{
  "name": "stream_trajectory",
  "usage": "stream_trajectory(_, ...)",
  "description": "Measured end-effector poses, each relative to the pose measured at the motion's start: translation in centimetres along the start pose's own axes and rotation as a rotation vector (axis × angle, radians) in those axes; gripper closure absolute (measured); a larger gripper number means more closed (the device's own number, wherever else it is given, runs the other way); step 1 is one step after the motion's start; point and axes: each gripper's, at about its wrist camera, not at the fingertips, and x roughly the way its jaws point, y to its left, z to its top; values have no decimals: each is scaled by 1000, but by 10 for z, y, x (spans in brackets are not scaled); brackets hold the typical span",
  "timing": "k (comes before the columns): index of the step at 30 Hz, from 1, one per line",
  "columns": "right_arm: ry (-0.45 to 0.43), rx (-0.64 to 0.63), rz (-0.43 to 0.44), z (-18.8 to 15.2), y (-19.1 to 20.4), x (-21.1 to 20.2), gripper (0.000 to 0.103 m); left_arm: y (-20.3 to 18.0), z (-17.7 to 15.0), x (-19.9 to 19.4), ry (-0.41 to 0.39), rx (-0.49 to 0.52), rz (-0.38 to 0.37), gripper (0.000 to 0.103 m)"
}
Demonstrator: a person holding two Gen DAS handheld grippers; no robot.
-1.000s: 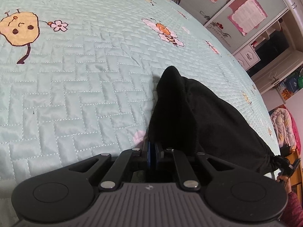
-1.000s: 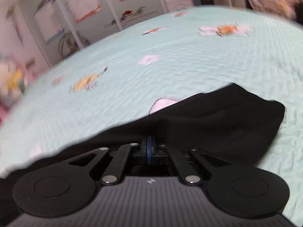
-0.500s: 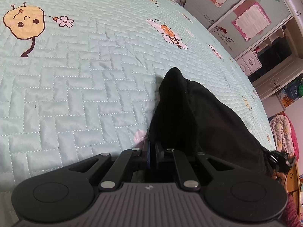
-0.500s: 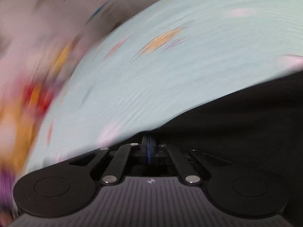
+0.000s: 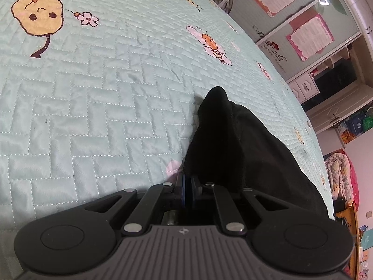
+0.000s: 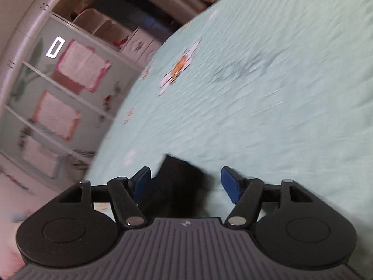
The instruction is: Fold clothes
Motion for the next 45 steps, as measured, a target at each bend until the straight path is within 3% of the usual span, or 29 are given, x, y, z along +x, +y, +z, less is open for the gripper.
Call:
stream_trajectory(2,47,-55,-3,-3,20,23,39,0,0,0,0,-2,2,92)
stream_trajectory(3,69,-75,-10,0,26,30,51,0,0,0,0,-2,3,92)
stream_trajectory(4,98,-100,-26,2,33,37,96,-1,-1,0,-2,-2,5,92)
stream_trajectory(5,129,-129,-46,3,42,43,97,-2,-1,0,-4,2,9,92)
stream_trajectory(8,70,-347,-105,11,57,47,97,-4,-2,0,-8,15,19,92)
stream_trajectory(11,61,-392,-137,13,46,61,97,-4,-3,-1,-10,16,20,92)
stream_trajectory(16,22,-269,-87,16,32,47,94,-2,-3,-1,-8,14,14,92)
stream_trajectory(18,-23,-185,-106,17,28,31,86,2,-3,-2,-5,3,-3,92)
stream_trajectory(21,-147,-86,-190,2,26,-11,66,8,-2,-3,-1,-15,-37,92)
stream_trajectory(23,-141,-79,-165,-17,31,-37,65,12,-2,-4,-1,-27,-62,91)
stream_trajectory(30,92,-125,3,-118,57,-150,61,24,-3,-10,-5,-92,-157,90)
stream_trajectory(32,165,-198,56,-154,68,-176,61,21,-7,-14,-7,-90,-189,72)
stream_trajectory(34,221,-289,63,-193,85,-202,61,18,-10,-21,2,-72,-211,64)
stream_trajectory(38,329,-410,63,-256,112,-224,61,16,-15,-32,57,-27,-223,61)
stream_trajectory(45,457,-543,58,-321,154,-228,59,25,-22,-39,115,-29,-243,61)
